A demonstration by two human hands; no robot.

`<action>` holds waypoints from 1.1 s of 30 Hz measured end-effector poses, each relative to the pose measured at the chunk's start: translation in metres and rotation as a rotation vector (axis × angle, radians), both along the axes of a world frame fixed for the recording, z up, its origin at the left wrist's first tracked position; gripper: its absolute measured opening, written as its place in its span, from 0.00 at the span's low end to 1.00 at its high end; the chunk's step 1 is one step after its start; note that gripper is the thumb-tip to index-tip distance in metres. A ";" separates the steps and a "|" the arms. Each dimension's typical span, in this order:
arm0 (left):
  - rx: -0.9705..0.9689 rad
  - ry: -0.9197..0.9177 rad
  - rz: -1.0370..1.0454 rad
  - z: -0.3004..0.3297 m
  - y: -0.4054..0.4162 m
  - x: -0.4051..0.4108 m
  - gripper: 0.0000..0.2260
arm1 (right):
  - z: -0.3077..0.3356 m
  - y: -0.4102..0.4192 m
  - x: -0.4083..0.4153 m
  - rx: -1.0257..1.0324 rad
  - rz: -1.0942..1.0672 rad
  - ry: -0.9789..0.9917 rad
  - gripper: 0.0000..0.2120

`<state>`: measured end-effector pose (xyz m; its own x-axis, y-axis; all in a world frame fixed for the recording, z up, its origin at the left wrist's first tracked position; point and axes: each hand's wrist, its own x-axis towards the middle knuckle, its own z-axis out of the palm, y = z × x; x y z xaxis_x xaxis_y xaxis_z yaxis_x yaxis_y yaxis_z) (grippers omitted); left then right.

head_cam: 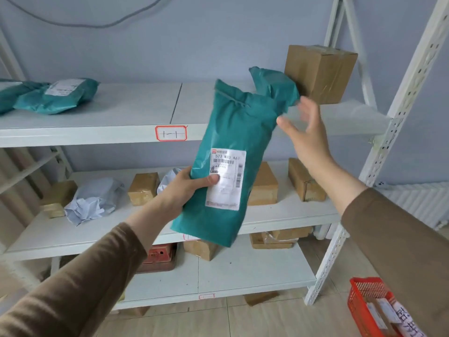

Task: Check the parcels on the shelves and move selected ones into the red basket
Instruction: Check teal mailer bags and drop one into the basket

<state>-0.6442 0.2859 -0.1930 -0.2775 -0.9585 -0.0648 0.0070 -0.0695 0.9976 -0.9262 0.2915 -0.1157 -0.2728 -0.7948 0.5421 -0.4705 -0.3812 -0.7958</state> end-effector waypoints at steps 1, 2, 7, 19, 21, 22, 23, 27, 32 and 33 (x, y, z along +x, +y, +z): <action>0.030 0.066 0.022 -0.001 -0.001 -0.002 0.18 | -0.007 0.005 0.011 0.086 0.074 -0.075 0.37; 0.051 0.113 0.034 0.000 -0.002 -0.005 0.17 | -0.015 0.010 0.022 0.215 0.158 -0.089 0.41; 0.100 0.230 0.051 0.006 -0.013 -0.011 0.17 | -0.056 0.011 0.056 0.576 0.491 -0.195 0.47; -0.057 0.257 0.007 0.081 -0.115 -0.002 0.26 | 0.015 -0.099 0.072 0.456 0.299 -0.433 0.31; -0.064 0.248 0.015 0.098 -0.140 -0.003 0.23 | 0.032 -0.125 0.075 0.463 0.291 -0.475 0.27; -0.062 0.241 0.016 0.106 -0.153 -0.003 0.22 | 0.040 -0.139 0.077 0.460 0.300 -0.482 0.23; -0.061 0.222 0.018 0.114 -0.167 -0.003 0.22 | 0.047 -0.153 0.079 0.456 0.314 -0.486 0.18; -0.030 0.107 0.071 0.139 -0.219 -0.003 0.19 | 0.066 -0.209 0.088 0.454 0.320 -0.514 0.13; 0.033 -0.001 0.159 0.145 -0.284 -0.006 0.19 | 0.072 -0.267 0.092 0.499 0.262 -0.481 0.08; 0.038 -0.018 0.173 0.145 -0.293 -0.006 0.19 | 0.072 -0.275 0.093 0.490 0.246 -0.447 0.09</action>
<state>-0.6506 -0.0075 -0.0480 -0.1071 -0.9887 -0.1050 0.0046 -0.1061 0.9943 -0.8328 0.0163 -0.0434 -0.1671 -0.9858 -0.0159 -0.0054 0.0170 -0.9998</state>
